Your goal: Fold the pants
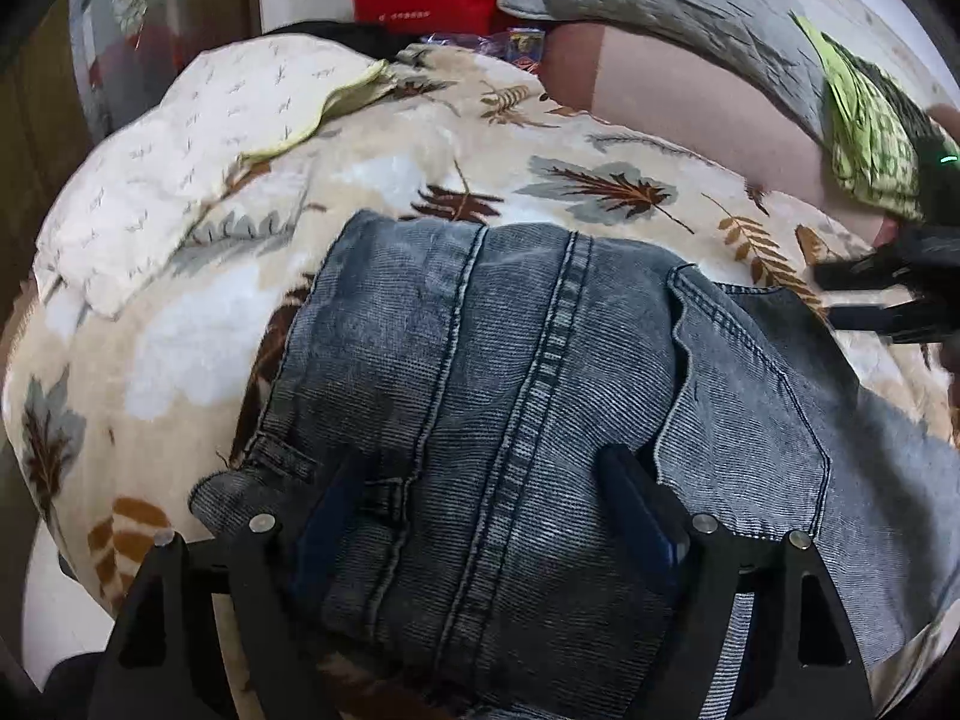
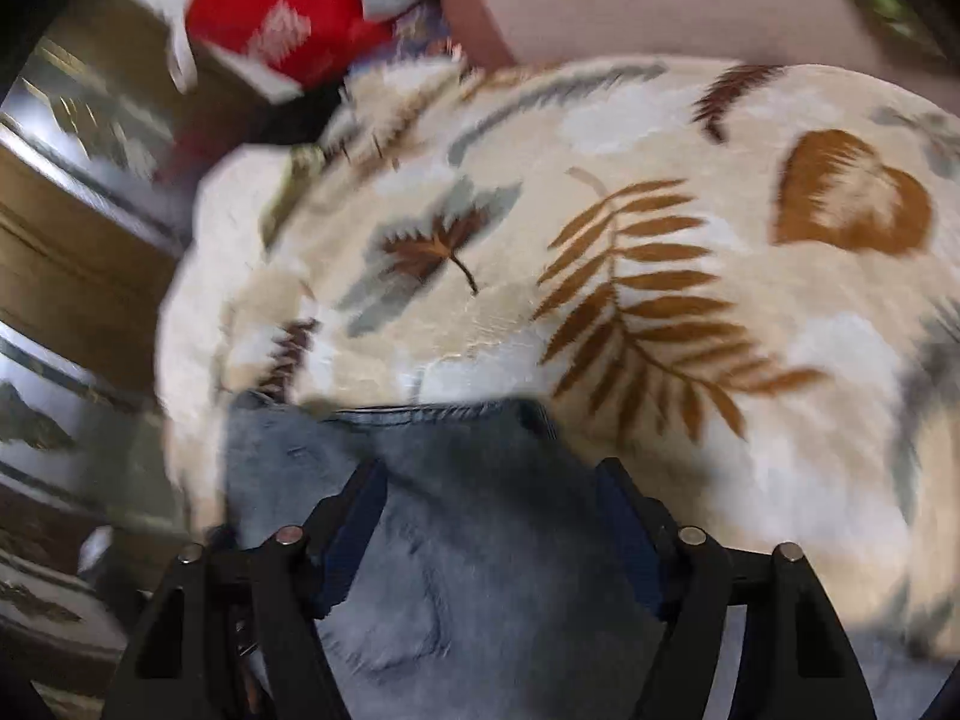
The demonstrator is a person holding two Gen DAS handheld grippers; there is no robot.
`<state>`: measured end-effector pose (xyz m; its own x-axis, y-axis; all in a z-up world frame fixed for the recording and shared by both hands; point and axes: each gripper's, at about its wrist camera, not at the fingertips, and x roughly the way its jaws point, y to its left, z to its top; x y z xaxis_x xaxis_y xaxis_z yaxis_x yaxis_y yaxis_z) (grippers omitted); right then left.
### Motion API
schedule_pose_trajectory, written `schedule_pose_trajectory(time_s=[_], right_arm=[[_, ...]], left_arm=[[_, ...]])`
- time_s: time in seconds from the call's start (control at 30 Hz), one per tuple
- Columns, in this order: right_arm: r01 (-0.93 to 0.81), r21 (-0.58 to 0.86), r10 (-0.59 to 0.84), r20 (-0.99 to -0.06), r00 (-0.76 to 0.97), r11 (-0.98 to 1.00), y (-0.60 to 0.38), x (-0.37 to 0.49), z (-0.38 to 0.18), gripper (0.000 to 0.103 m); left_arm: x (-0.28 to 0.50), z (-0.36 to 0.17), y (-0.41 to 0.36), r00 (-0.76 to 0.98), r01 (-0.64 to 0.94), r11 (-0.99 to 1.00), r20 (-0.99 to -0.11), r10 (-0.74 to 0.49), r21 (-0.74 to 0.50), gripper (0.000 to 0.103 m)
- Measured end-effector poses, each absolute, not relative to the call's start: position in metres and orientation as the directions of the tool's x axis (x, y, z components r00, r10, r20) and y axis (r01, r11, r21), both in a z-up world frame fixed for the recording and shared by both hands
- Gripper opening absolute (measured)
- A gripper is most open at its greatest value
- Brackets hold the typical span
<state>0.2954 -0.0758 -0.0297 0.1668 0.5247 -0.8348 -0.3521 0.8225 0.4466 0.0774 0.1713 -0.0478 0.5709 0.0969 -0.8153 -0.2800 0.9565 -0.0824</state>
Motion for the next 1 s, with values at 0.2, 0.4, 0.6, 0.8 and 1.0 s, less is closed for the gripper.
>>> schedule_pose_trajectory(time_s=[0.2, 0.4, 0.6, 0.8, 1.0], right_arm=[[-0.438, 0.368, 0.457, -0.882, 0.116, 0.82, -0.042, 0.3, -0.053, 0.003], [-0.48, 0.222, 0.367, -0.901, 0.233, 0.849, -0.026, 0.301, -0.043, 0.003], [-0.383, 0.249, 0.38, -0.869, 0.317, 0.89, -0.047, 0.301, -0.049, 0.022], [-0.257, 0.398, 0.471, -0.785, 0.403, 0.881, -0.104, 0.254, 0.003, 0.027], [-0.121, 0.501, 0.513, -0.811, 0.282, 0.857, -0.146, 0.227, -0.052, 0.074]], left_arm=[[0.077, -0.049, 0.174, 0.574, -0.275, 0.957, -0.814, 0.088, -0.09, 0.082], [0.079, -0.049, 0.169, 0.574, -0.277, 0.958, -0.812, 0.105, -0.071, 0.083], [0.077, -0.048, 0.17, 0.579, -0.277, 0.958, -0.809, 0.104, -0.075, 0.083], [0.077, -0.048, 0.171, 0.582, -0.278, 0.956, -0.807, 0.095, -0.088, 0.083], [0.077, -0.048, 0.171, 0.585, -0.283, 0.956, -0.804, 0.103, -0.083, 0.083]])
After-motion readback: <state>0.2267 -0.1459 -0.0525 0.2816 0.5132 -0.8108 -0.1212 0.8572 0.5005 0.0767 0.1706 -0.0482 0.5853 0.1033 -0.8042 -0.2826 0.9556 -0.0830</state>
